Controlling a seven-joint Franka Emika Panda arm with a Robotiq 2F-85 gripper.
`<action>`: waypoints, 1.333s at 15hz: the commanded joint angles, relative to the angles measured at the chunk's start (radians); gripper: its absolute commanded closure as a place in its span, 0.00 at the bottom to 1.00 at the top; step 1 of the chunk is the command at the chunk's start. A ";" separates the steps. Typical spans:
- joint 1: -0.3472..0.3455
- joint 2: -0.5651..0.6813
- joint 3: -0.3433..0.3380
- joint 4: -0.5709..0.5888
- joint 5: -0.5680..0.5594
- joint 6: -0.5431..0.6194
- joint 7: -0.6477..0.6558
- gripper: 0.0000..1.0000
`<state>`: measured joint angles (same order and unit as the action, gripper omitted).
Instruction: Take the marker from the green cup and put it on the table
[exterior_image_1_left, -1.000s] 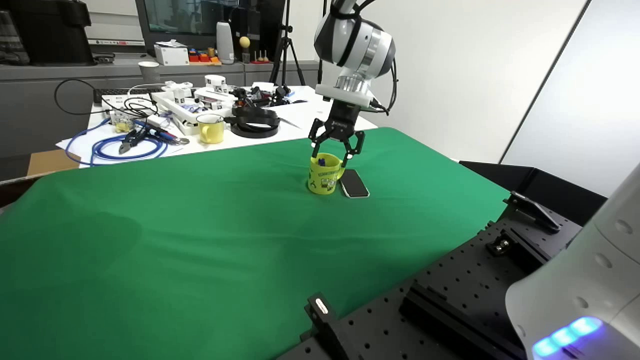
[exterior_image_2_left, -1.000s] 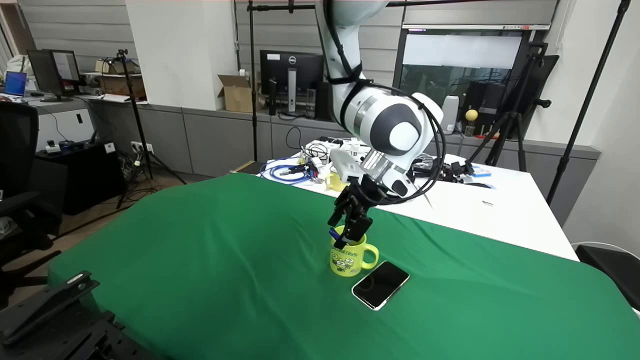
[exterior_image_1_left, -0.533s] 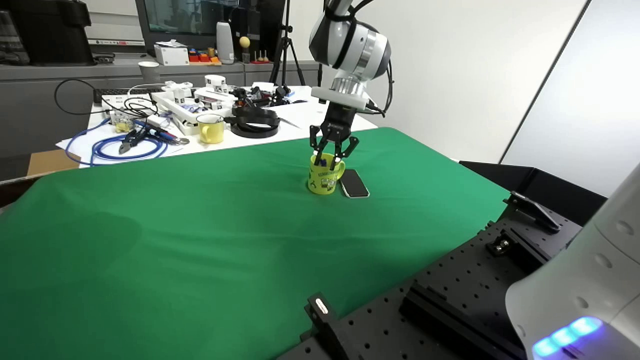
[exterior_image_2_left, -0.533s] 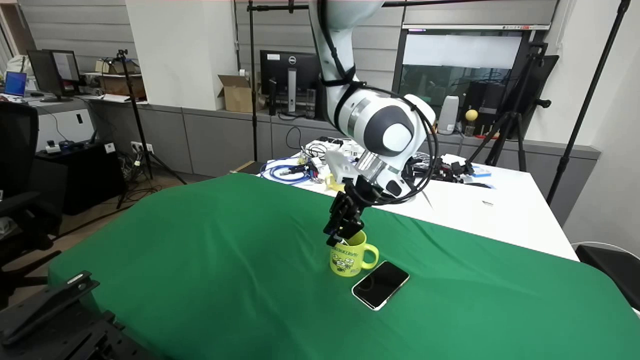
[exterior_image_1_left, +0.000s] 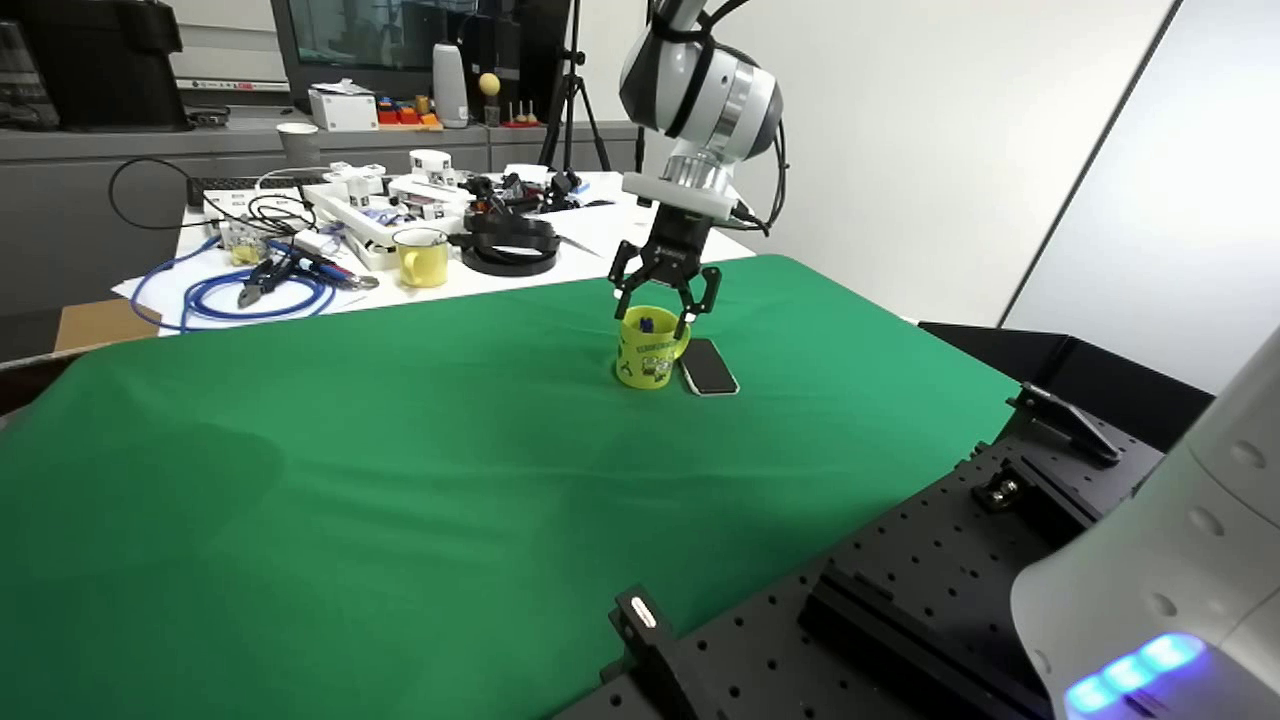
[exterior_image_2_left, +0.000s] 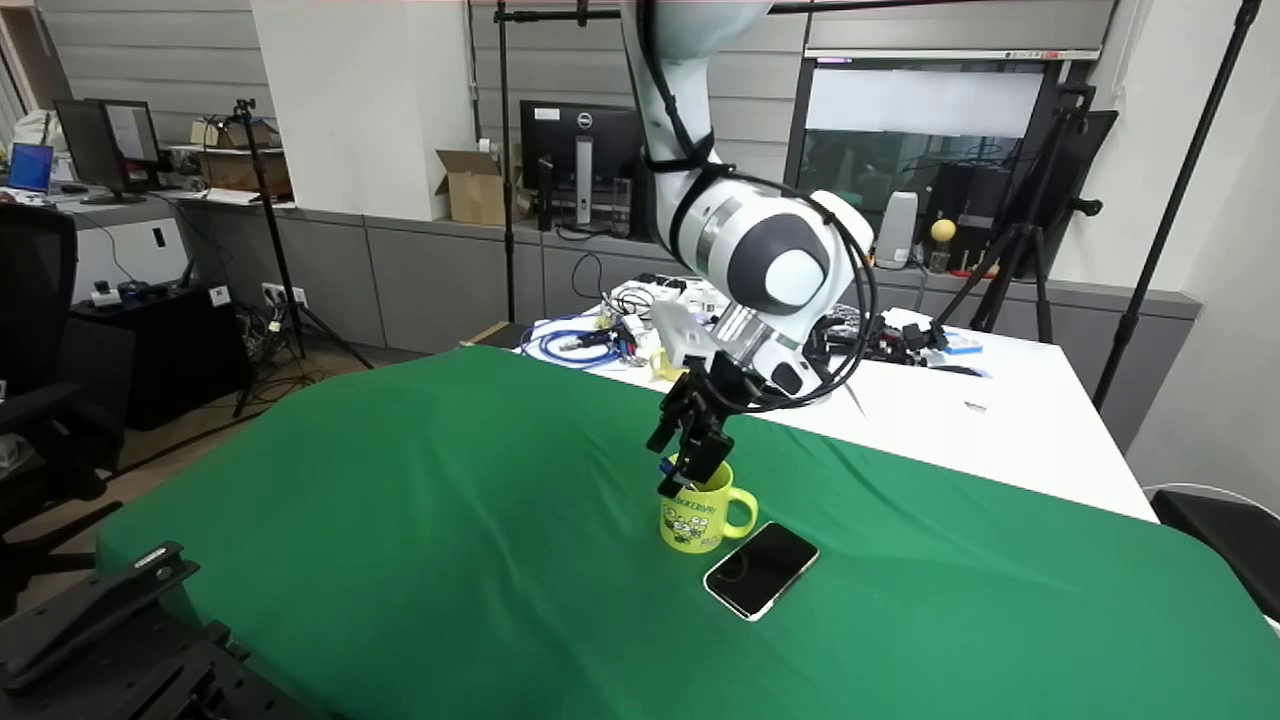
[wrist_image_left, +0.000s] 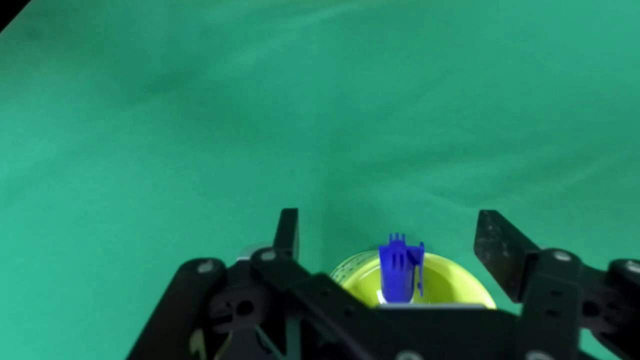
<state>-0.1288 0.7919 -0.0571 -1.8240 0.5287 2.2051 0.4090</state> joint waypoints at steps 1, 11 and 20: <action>-0.041 0.019 0.011 0.022 0.041 -0.011 -0.003 0.00; -0.041 0.021 0.015 0.012 0.026 0.018 -0.026 0.75; -0.057 -0.012 0.030 0.025 0.035 -0.031 -0.047 0.94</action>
<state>-0.1647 0.8028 -0.0422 -1.8115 0.5372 2.2152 0.3700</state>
